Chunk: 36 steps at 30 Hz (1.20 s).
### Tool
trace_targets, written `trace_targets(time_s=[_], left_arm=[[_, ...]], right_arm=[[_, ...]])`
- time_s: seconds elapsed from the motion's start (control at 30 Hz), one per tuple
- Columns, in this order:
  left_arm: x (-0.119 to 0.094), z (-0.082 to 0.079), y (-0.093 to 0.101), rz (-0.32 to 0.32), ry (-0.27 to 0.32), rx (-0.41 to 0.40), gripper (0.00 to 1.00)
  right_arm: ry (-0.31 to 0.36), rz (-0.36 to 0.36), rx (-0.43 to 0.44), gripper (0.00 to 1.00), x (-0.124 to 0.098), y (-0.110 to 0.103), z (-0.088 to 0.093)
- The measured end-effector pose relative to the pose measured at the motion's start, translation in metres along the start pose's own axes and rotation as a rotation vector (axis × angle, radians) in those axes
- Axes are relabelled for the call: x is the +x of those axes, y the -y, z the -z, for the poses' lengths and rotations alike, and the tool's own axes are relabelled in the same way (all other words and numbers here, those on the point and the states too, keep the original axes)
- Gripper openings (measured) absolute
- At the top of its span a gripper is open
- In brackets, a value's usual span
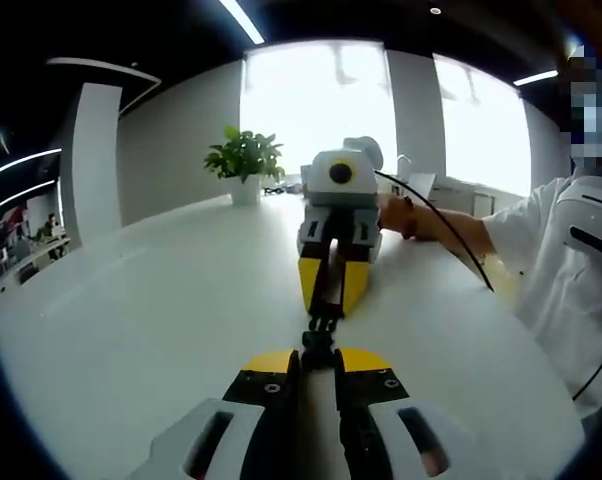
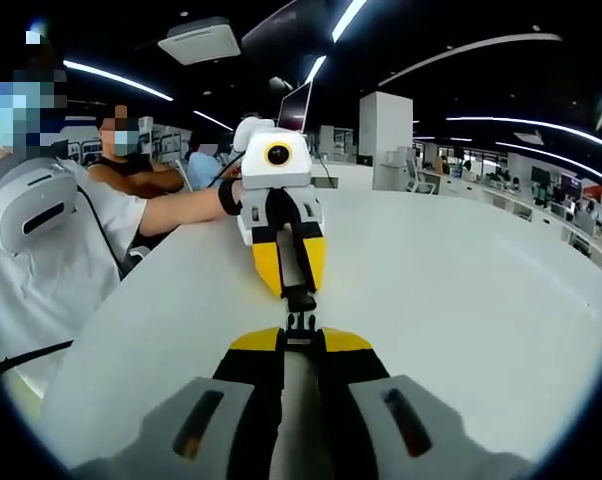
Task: Snap the two parts of the plastic buckle together until the buckle closes and remains connected.
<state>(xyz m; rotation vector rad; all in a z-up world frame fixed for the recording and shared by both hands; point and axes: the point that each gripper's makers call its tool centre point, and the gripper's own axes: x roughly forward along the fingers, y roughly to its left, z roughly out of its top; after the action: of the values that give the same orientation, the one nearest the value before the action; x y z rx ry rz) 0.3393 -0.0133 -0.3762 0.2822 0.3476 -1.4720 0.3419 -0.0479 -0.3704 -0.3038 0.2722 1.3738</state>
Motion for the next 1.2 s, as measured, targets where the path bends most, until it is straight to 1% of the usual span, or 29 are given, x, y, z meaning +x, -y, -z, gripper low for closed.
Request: trace_targets(time_s=[0.33, 0.6, 0.7, 0.9, 0.97, 1.2], left_arm=[[-0.0013, 0.0005, -0.0003, -0.001, 0.002, -0.001, 0.12], [-0.0014, 0.0006, -0.0007, 0.000, 0.002, -0.001, 0.12], [-0.0018, 0.0006, -0.0003, 0.006, 0.001, 0.005, 0.12], [-0.0023, 0.0007, 0.0021, 0.012, 0.001, 0.010, 0.12], [-0.0023, 0.0007, 0.0023, 0.012, 0.000, 0.009, 0.12], [-0.0007, 0.0001, 0.0057, 0.027, 0.006, 0.014, 0.12]], right_arm=[[0.004, -0.007, -0.015, 0.12, 0.0024, -0.0031, -0.0018], [0.007, -0.010, -0.012, 0.12, 0.0030, -0.0035, -0.0024], [0.008, -0.014, -0.028, 0.11, 0.0031, -0.0044, -0.0030], [0.009, -0.003, -0.037, 0.11, 0.0025, -0.0031, -0.0035], [0.017, -0.010, -0.032, 0.11, 0.0025, -0.0044, -0.0046], [0.012, -0.025, -0.034, 0.11, 0.0055, -0.0075, -0.0043]])
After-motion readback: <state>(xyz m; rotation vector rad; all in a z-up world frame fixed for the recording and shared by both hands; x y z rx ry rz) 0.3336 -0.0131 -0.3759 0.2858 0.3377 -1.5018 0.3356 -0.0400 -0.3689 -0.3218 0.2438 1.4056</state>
